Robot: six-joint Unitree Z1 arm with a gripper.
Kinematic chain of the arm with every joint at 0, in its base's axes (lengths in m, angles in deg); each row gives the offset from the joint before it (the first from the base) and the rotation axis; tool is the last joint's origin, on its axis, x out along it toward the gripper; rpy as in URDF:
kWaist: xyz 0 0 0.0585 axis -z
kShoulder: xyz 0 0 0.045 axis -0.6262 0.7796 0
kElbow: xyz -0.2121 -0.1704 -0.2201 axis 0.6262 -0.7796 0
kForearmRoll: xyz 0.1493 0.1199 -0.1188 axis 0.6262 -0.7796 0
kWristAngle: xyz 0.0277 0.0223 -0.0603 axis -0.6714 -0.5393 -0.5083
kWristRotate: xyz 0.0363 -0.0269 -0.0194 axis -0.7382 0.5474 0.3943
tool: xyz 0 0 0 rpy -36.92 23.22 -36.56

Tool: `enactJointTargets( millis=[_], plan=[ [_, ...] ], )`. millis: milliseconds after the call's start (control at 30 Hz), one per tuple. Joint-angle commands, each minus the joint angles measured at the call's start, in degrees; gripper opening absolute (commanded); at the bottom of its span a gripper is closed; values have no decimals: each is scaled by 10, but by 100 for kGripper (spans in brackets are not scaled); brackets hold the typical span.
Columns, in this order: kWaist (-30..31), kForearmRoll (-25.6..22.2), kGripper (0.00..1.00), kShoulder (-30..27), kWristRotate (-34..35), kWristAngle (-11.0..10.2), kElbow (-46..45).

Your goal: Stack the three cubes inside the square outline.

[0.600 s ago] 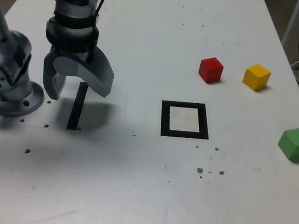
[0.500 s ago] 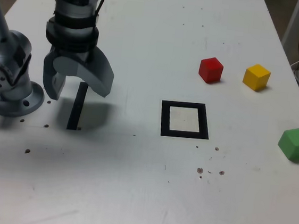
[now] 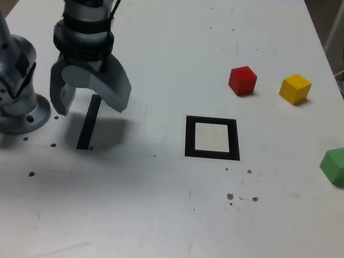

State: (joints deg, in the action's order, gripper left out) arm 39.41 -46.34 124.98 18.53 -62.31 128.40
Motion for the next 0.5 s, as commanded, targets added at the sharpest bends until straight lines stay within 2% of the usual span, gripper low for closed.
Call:
enactJointTargets(
  millis=[0, 467],
  plan=[
    [1, 1, 100, 2, 1, 1, 3],
    [-21, 2, 100, 41, -9, -8, 59]
  ],
)
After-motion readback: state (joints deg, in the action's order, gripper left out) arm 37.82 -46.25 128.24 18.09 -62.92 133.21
